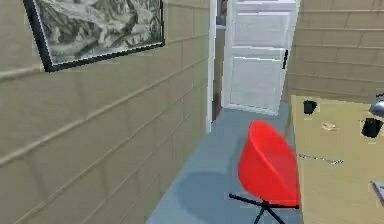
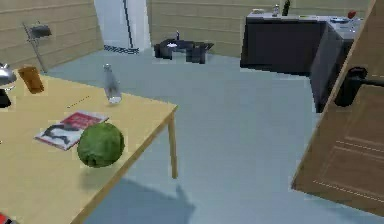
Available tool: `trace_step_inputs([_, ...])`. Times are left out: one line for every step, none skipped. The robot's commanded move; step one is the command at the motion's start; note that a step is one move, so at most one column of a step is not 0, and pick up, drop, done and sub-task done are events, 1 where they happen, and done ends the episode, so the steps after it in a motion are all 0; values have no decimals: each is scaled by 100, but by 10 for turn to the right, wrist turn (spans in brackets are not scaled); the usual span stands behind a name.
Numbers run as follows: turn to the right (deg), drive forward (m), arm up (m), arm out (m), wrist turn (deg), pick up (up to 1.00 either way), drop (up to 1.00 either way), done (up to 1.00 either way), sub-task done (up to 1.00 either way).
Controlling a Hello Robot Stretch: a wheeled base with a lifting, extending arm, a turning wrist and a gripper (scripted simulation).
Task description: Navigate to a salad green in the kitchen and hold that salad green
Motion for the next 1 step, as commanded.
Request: trace_step_inputs([0,95,0,0,0,0,0,0,0])
